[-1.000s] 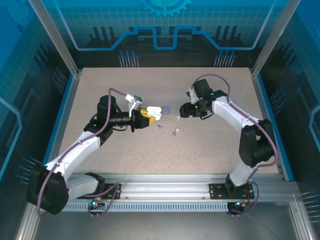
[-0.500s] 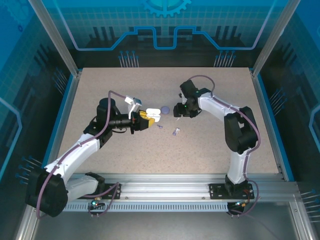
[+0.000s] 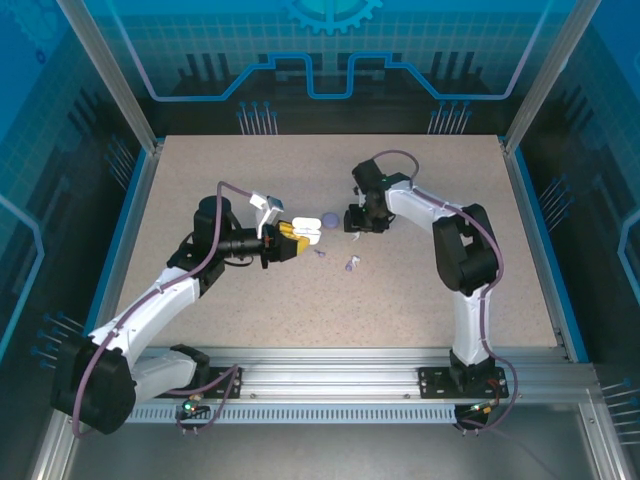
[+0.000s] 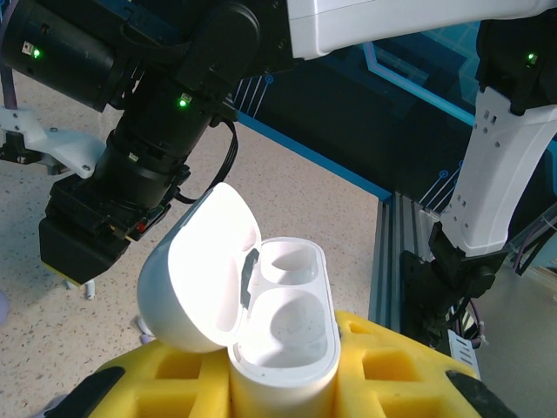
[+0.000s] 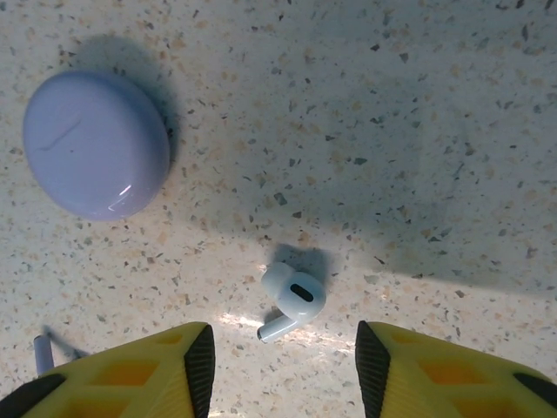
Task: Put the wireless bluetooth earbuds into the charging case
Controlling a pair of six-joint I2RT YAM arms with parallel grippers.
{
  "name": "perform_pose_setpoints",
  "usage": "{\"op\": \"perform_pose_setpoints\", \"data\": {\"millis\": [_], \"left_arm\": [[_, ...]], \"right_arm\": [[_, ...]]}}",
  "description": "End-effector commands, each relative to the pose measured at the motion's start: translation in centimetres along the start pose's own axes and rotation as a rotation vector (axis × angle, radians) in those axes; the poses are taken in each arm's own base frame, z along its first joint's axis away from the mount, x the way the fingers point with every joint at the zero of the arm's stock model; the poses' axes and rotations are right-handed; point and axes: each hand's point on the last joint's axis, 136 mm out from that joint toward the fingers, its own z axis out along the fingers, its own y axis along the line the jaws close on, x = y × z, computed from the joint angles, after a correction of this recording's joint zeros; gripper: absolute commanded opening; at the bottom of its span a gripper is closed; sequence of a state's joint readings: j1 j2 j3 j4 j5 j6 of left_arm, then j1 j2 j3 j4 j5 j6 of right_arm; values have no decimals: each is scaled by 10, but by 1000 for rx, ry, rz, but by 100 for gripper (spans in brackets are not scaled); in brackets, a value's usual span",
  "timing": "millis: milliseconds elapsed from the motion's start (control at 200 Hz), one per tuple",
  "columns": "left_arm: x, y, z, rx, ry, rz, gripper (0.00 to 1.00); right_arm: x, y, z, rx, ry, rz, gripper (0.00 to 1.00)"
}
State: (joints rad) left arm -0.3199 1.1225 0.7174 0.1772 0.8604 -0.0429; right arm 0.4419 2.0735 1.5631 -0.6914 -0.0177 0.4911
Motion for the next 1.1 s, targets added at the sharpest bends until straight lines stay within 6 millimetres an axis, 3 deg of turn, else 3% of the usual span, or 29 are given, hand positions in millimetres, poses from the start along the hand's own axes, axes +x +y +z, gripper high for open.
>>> {"op": "perform_pose_setpoints", "data": {"millis": [0, 445, 875, 1091], "left_arm": [[-10, -9, -3, 25, -12, 52, 8], [-10, -9, -4, 24, -9, 55, 8], [-12, -9, -4, 20, -8, 55, 8], [-14, -9, -4, 19, -7, 56, 7]], "right_arm": [[3, 4, 5, 28, 25, 17, 48], [5, 7, 20, 74, 60, -10, 47], [5, 23, 33, 50, 107, -159, 47], [4, 13, 29, 136, 93, -199, 47]]}}
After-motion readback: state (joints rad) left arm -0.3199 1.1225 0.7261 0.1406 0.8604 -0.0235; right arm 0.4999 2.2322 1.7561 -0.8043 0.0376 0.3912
